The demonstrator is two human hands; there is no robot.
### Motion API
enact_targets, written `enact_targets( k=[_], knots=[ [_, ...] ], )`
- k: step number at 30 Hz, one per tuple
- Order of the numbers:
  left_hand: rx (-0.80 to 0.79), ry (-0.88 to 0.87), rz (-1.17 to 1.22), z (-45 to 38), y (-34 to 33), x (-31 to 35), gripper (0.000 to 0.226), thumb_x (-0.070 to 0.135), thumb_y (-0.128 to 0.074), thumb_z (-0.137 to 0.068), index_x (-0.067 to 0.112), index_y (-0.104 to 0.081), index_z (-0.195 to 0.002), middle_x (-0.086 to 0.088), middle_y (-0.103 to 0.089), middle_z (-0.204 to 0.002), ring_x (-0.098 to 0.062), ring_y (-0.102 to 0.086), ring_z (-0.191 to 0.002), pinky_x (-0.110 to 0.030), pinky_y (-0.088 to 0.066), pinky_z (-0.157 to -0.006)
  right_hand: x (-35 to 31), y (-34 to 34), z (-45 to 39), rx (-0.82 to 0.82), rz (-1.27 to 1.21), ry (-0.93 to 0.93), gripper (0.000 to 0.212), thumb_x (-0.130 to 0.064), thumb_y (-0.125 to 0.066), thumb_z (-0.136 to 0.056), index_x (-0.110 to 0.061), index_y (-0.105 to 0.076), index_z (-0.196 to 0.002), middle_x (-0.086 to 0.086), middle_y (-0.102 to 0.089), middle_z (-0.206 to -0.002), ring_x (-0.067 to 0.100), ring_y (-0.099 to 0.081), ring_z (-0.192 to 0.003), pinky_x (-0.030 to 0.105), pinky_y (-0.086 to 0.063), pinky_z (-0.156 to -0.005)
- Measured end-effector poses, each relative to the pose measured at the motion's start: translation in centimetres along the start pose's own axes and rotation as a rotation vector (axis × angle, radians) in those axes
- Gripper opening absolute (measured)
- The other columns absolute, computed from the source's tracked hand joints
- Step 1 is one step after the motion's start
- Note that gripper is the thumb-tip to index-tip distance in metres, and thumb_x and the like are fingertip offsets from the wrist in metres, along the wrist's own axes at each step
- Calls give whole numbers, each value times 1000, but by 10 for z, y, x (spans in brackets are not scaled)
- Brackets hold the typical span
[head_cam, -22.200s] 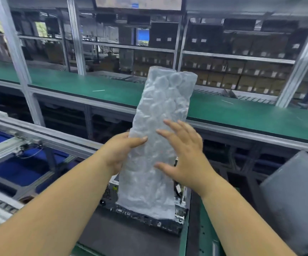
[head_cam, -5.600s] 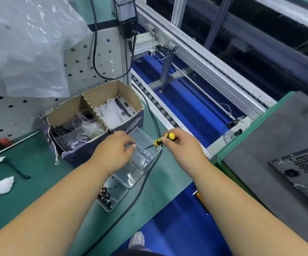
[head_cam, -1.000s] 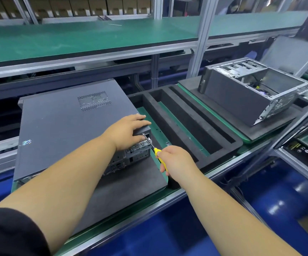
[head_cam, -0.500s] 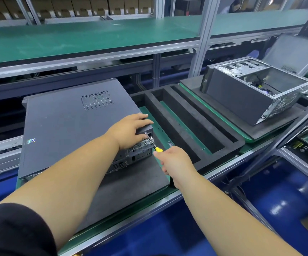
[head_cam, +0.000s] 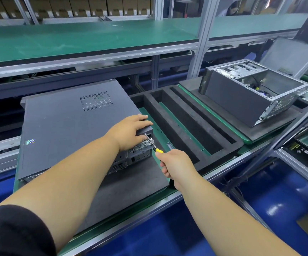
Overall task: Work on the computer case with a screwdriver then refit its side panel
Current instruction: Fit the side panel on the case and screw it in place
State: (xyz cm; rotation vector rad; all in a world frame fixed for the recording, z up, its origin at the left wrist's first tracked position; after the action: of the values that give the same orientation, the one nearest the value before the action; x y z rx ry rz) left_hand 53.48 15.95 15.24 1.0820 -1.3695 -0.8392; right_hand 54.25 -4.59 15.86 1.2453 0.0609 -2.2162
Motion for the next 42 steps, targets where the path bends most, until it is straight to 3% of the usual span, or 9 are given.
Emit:
enact_targets(
  k=[6, 11, 13, 20, 26, 29, 35, 39, 42],
  knots=[
    [8, -11, -5, 0, 0, -1, 52, 37, -61, -92, 38, -45, -142, 13, -31, -155, -15, -29, -141, -40, -32, -113, -11, -4, -1, -105, 27, -170, 50, -43, -36, -106, -9, -66, -83, 4, -54, -69, 13, -39, -51, 23, -33, -47],
    [7, -7, -2, 0, -1, -1, 52, 37, -61, -92, 39, -45, -141, 15, -30, -155, -13, -27, -142, -39, -32, -113, 2, -4, -3, -62, -7, -22, 30, -37, -66, -93, -9, -60, -85, 6, -52, -72, 13, -43, -53, 24, -36, -46],
    [6, -3, -9, 0, -1, -1, 52, 39, -61, -93, 40, -44, -142, 15, -30, -155, -13, -27, -142, -39, -32, -113, 3, -4, -5, -18, 42, 7, 28, -35, -68, -92, -10, -61, -80, 5, -56, -70, 13, -48, -54, 24, -41, -49],
    [6, -9, -2, -1, -1, -2, 52, 38, -61, -92, 39, -45, -141, 13, -31, -155, -14, -28, -142, -41, -32, -114, -13, -4, -13, -70, 125, -155, 52, -44, -36, -105, -13, -65, -75, 1, -58, -65, 13, -43, -50, 25, -38, -50],
    [3, -16, -5, -1, -1, -2, 52, 38, -61, -92, 38, -45, -142, 13, -31, -155, -14, -27, -142, -42, -32, -114, 0, -2, -10, 4, 53, 22, 31, -39, -69, -89, -10, -59, -86, 3, -50, -63, 13, -43, -49, 24, -39, -47],
    [7, -15, -8, -1, -1, -2, 52, 39, -61, -92, 38, -45, -142, 14, -31, -155, -14, -28, -142, -41, -33, -113, -1, 1, -11, 45, 104, 45, 30, -39, -66, -92, -11, -63, -81, 2, -59, -67, 12, -48, -51, 27, -45, -53],
    [8, -18, -11, -1, 0, -1, 51, 37, -61, -92, 38, -45, -141, 13, -32, -155, -15, -29, -141, -40, -33, -113, -11, -1, -10, -29, 113, -105, 49, -45, -41, -104, -12, -67, -79, 0, -62, -64, 12, -43, -49, 24, -38, -49],
    [8, -11, 0, -1, 0, -1, 51, 37, -61, -92, 39, -45, -141, 14, -31, -155, -14, -28, -142, -40, -32, -113, -5, -2, -5, -47, 5, -41, 34, -43, -62, -94, -9, -61, -92, 5, -54, -76, 13, -41, -52, 23, -36, -46],
    [7, -12, -1, 0, 0, -1, 51, 38, -60, -92, 40, -45, -141, 14, -31, -155, -14, -28, -142, -40, -32, -113, 0, -1, -5, -2, 55, 12, 27, -33, -68, -92, -9, -60, -84, 5, -55, -72, 14, -45, -54, 29, -41, -56]
  ],
)
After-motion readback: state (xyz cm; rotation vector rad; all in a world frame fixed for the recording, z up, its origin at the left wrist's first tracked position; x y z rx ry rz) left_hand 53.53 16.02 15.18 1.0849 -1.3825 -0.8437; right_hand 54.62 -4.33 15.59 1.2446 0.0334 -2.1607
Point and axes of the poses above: each hand's wrist, its own z-axis away from the middle knuckle, its own y-axis out of the back of the hand, x = y × z, the point moved 1 cm from there along -z, towards the middle knuckle
